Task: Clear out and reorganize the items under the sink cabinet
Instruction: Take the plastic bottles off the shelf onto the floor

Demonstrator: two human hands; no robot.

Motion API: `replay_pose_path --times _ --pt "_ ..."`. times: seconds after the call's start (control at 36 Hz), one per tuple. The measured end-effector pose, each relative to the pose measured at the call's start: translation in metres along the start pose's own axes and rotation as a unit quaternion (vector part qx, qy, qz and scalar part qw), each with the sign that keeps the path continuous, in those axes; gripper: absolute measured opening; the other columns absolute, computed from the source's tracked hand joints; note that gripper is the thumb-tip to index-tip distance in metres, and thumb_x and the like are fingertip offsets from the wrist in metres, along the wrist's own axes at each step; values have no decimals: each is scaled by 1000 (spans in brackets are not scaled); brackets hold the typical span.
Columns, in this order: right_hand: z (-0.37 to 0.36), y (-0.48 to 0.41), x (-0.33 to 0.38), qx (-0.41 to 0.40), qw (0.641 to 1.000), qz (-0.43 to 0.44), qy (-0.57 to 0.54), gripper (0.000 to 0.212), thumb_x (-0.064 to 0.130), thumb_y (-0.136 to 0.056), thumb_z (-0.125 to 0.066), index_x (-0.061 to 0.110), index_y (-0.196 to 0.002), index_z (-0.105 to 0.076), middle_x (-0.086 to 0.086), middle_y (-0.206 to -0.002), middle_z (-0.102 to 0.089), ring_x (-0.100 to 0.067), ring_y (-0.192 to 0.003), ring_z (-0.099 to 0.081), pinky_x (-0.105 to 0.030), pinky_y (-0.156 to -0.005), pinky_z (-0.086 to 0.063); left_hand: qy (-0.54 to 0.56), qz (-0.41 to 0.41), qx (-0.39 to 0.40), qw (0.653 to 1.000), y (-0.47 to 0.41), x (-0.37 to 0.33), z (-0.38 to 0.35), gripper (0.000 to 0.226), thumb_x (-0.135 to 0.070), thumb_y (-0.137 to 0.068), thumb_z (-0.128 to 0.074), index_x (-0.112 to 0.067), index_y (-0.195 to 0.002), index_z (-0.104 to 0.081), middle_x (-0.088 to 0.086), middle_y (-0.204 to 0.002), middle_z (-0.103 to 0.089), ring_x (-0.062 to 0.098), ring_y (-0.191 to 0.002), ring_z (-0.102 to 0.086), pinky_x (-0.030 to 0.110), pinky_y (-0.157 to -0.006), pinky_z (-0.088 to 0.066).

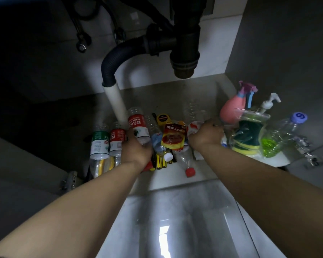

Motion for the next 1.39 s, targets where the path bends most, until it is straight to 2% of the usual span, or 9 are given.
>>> replay_pose_path --times 0.22,0.33,0.44,0.58,0.72,0.81,0.97,1.17,1.39 --pt "110 27 -58 0 993 87 -86 69 29 -74 -77 10 -132 -45 -17 -130 -54 -36 -118 -55 -39 -97 -50 127 -65 107 984 72 -46 9 73 -19 -74 -85 -30 -130 -40 0 -122 -62 20 -108 -65 43 -94 -57" --pt "153 62 -129 27 989 88 -115 65 29 -72 -82 17 -125 -46 -5 -116 -63 -26 -103 -62 -33 -83 -49 174 -70 228 955 133 -64 -22 74 1 -78 -81 -27 -131 -36 5 -120 -63 4 -87 -67 16 -69 -56" --pt "162 101 -209 71 988 61 -125 64 29 -70 -88 22 -116 -44 1 -103 -60 -18 -91 -60 -31 -77 -48 163 -19 356 920 193 -64 -58 83 -4 -82 -79 -28 -144 -31 1 -119 -61 18 -101 -68 37 -75 -62" --pt "140 128 -291 147 987 1 -70 58 23 -74 -85 15 -109 -39 -3 -103 -53 -22 -93 -57 -37 -78 -53 122 47 440 888 243 -46 -107 75 -18 -81 -84 -38 -132 -33 -4 -110 -60 16 -96 -68 34 -66 -63" --pt "108 121 -330 158 983 -24 89 58 45 -83 -74 13 -118 -41 -13 -121 -54 -32 -113 -57 -49 -96 -52 83 67 461 881 258 -22 -151 75 -38 -77 -86 -40 -129 -31 -8 -114 -60 14 -98 -68 31 -70 -62" --pt "86 108 -339 145 977 -13 154 59 51 -89 -64 16 -129 -38 -13 -128 -48 -31 -121 -50 -48 -97 -52 92 78 453 883 257 -12 -176 82 -36 -75 -85 -38 -136 -31 -3 -122 -60 21 -106 -67 49 -80 -63" --pt "57 80 -345 61 973 2 223 62 46 -97 -56 15 -142 -28 -15 -135 -40 -29 -126 -42 -40 -91 -56 101 80 400 907 252 -1 -223 83 -25 -82 -84 -31 -146 -31 -1 -128 -56 26 -112 -62 50 -79 -63" --pt "48 84 -354 7 981 7 195 55 24 -91 -67 14 -138 -40 -13 -137 -37 -27 -124 -42 -37 -100 -50 103 77 377 917 245 -5 -252 89 -16 -87 -78 -25 -156 -24 3 -143 -53 26 -126 -57 50 -106 -50" --pt "37 108 -375 88 959 60 264 73 23 -88 -66 27 -150 -30 -7 -156 -22 -26 -136 -36 -40 -104 -49 140 79 402 901 247 -17 -263 69 -4 -95 -65 -29 -153 -37 4 -147 -52 28 -130 -55 54 -106 -50"
Point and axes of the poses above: each hand's wrist, its own y-axis away from the middle knuckle, its own z-axis out of the back of the hand, x = y × z, the point moved 2 cm from there along -y, towards the middle knuckle
